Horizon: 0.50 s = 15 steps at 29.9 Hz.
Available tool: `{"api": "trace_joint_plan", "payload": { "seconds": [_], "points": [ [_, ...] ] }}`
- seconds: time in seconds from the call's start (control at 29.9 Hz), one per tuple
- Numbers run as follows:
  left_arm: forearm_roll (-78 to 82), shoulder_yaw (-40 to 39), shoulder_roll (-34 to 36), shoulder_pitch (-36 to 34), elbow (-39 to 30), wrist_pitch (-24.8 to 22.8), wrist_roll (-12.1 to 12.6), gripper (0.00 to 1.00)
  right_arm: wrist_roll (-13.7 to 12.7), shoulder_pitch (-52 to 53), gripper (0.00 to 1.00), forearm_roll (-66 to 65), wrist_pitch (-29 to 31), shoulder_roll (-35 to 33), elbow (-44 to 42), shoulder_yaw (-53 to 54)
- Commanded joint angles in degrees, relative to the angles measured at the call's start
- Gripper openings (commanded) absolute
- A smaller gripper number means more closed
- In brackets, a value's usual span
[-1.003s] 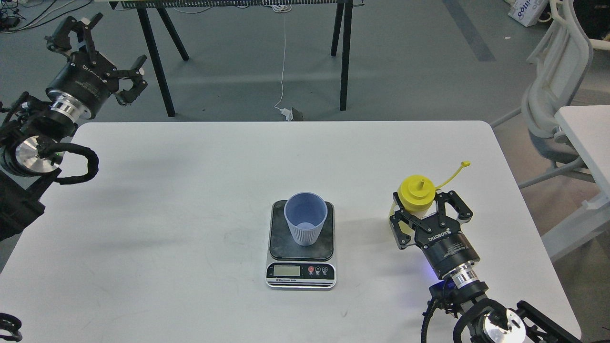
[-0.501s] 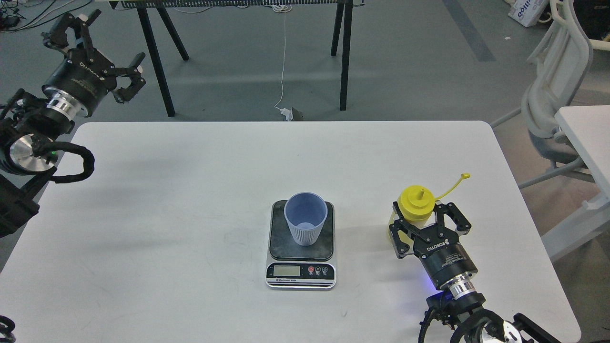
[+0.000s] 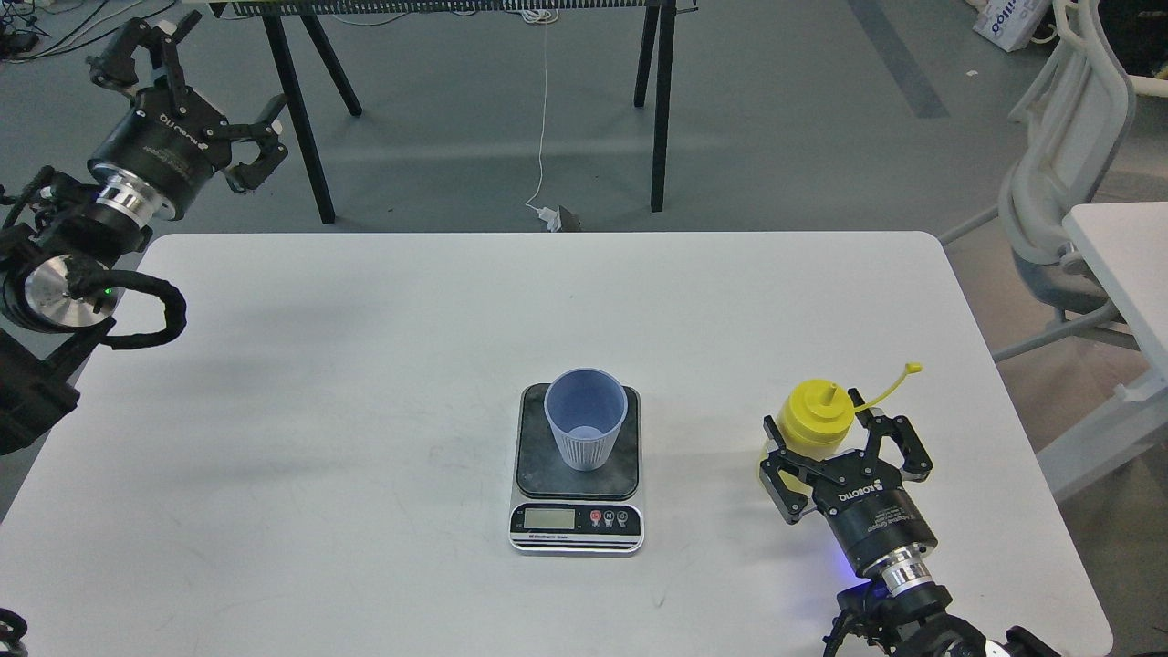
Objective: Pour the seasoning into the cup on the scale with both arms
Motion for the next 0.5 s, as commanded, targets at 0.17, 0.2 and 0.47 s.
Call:
{"api": "trace_joint_plan", "payload": {
  "seconds": [0.17,0.2,0.47],
  "points": [
    [0.0,-0.35,0.48,0.08,-0.01,0.0,-0.01,1.0,0.0,-8.2,0.99,-0.33,0.0,-8.17,0.03,-0.11],
    [0.0,-0.35,0.48,0.08,-0.1,0.0,-0.01,1.0,0.0,-9.52,0.99,-0.33,0.0,-9.4,-0.06,-0.11],
    [-0.09,-0.61,0.57,0.08,-0.18,0.0,-0.18,1.0,0.17,-14.19,0.99,-0.6,0.0,-17.75,-2.69,1.29]
  ]
}}
